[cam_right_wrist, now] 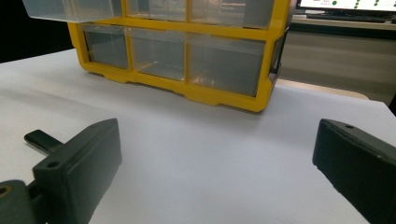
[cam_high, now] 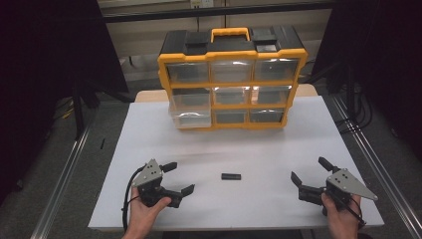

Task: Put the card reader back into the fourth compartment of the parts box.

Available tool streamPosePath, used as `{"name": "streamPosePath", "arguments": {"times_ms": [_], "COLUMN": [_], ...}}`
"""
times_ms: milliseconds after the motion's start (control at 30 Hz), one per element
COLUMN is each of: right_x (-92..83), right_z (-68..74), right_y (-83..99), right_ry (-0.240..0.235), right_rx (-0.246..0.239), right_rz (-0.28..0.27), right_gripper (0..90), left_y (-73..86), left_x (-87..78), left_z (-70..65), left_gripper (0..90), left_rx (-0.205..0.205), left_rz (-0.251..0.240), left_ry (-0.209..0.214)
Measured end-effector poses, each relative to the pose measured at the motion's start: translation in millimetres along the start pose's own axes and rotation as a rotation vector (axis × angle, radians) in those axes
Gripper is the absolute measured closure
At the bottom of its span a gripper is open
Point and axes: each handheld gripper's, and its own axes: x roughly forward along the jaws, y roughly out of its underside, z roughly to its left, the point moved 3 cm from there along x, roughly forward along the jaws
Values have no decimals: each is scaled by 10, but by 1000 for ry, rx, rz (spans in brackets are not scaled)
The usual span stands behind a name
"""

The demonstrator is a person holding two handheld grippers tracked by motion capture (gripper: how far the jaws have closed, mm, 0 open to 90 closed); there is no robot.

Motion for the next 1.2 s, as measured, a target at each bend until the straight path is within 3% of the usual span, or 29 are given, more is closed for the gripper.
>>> {"name": "streamPosePath", "arguments": {"times_ms": [33, 100, 533, 767, 933, 1200], "right_x": [0, 2, 15, 13, 16, 19], "right_z": [2, 3, 19, 19, 20, 20], "right_y": [0, 1, 2, 0, 1, 3], "right_ry": [0, -3, -11, -11, -14, -13], "right_rx": [3, 6, 2, -1, 1, -4], "right_rz": [1, 2, 4, 2, 4, 6], "right_gripper": [13, 13, 13, 13, 13, 13], "left_y": [-14, -41, -125, -164, -196, -206], "left_x": [15, 40, 279, 447, 554, 717], "left_z": [-14, -21, -83, -105, -118, -92], "left_gripper": [34, 34, 33, 36, 36, 37], "left_rx": [1, 11, 66, 67, 80, 91], "left_rz": [3, 13, 95, 147, 162, 209], "left_ry": [-13, 26, 76, 125, 123, 153]}}
